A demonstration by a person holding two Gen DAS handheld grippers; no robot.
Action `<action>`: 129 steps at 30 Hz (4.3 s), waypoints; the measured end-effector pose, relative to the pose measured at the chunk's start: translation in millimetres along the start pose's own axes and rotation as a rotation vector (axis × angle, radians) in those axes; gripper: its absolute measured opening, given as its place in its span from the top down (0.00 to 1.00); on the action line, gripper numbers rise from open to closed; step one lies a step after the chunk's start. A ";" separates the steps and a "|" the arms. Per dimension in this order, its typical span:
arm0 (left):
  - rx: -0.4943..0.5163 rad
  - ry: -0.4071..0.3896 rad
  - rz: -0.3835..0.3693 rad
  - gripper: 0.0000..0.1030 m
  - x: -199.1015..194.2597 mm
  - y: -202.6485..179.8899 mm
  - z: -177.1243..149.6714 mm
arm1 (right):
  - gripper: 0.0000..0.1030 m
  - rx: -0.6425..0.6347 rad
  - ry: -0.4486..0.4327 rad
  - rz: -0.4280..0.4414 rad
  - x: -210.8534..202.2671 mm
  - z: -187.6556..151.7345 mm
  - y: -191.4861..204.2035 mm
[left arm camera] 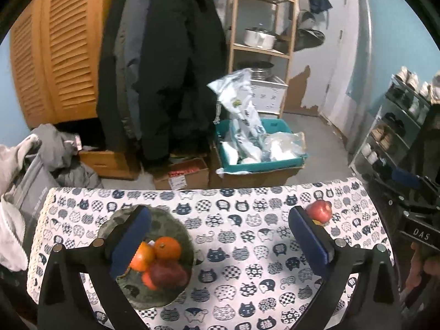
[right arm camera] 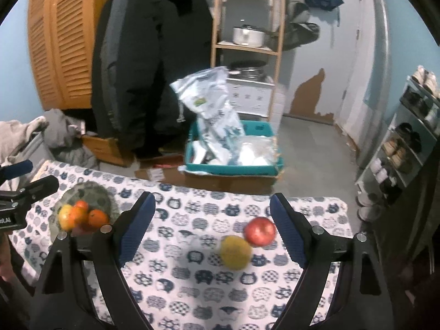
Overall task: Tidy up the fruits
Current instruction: 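Move both open tools toward the yellow pear and red apple on the cloth, then close left tool on the yellow pear while right tool grasps the red apple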
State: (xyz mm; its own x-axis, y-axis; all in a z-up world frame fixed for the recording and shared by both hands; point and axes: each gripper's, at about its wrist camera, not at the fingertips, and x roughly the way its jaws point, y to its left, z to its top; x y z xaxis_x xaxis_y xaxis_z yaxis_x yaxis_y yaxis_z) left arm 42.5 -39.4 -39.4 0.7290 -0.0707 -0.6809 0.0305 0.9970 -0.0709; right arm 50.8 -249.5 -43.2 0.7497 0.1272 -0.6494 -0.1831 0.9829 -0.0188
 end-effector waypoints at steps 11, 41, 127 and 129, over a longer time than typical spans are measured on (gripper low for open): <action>0.096 0.030 -0.049 0.02 21.7 -65.8 0.6 | 0.18 0.062 0.025 -0.087 -2.0 -23.2 -57.4; 0.128 0.282 -0.066 0.02 140.2 -136.1 -41.1 | 0.18 0.156 0.263 -0.144 76.9 -76.0 -122.8; 0.003 0.448 -0.086 0.27 260.9 -92.6 -67.5 | 0.19 0.263 0.565 0.047 273.6 -97.0 -109.3; 0.002 0.445 -0.084 0.27 260.2 -90.3 -66.9 | 0.24 0.248 0.563 0.025 273.0 -98.5 -108.7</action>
State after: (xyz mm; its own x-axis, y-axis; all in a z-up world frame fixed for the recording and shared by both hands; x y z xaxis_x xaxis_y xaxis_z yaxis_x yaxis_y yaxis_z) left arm 183.7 -149.9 -258.9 0.3586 -0.1574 -0.9201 0.0786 0.9873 -0.1383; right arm 212.7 -334.8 -293.3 0.2839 0.1276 -0.9503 0.0079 0.9908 0.1354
